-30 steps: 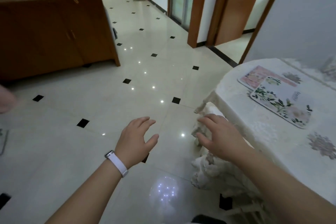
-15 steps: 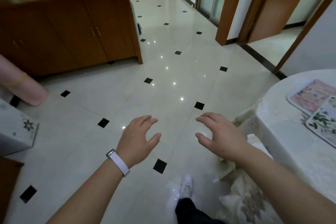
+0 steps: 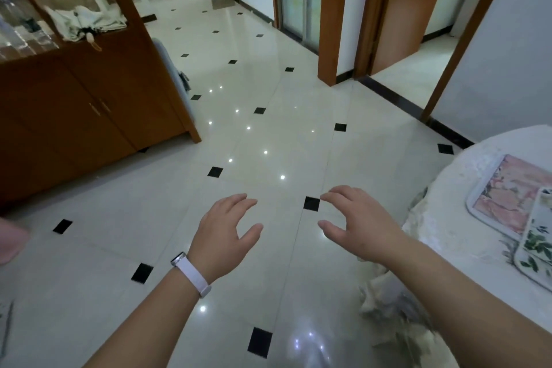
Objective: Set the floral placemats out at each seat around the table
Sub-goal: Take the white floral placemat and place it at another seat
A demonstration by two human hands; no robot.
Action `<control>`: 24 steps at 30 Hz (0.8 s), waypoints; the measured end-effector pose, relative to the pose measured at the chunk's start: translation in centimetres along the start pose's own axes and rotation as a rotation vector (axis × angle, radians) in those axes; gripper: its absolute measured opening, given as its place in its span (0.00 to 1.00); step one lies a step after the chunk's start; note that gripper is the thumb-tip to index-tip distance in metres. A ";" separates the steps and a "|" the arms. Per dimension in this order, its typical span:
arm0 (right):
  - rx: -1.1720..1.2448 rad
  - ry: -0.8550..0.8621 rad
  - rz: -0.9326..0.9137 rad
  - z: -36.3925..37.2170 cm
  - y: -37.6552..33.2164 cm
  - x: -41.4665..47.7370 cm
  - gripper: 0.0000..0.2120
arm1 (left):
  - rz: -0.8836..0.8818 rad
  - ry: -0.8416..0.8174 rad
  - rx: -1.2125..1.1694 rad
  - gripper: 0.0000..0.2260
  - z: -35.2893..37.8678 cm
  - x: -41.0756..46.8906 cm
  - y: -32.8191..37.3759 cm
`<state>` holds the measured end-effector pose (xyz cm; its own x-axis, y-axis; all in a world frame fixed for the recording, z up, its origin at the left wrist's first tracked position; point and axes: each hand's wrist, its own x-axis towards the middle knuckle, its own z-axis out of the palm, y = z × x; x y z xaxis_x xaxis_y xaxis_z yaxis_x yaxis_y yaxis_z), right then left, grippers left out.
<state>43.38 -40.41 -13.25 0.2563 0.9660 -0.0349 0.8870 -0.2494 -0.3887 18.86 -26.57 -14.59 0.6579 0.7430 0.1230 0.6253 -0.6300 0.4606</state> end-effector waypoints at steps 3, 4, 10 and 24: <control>0.012 0.015 0.033 0.1 1.1 2.7 0.30 | 0.016 -0.034 -0.002 0.27 0.7 3.7 -1.4; 0.010 0.021 0.048 0.2 1.6 3.8 0.30 | 0.030 -0.039 -0.003 0.27 1.0 5.1 -2.0; -0.031 0.038 0.142 0.9 3.1 11.5 0.25 | 0.134 -0.083 -0.033 0.26 3.1 14.8 -6.1; -0.180 0.181 0.429 -2.0 3.1 28.2 0.28 | 0.597 -0.144 -0.031 0.22 3.9 41.5 -10.6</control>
<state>54.14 -14.08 -13.62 0.6615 0.7499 0.0098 0.7348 -0.6454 -0.2085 41.13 10.08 -17.78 0.9424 0.2243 0.2483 0.1203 -0.9196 0.3741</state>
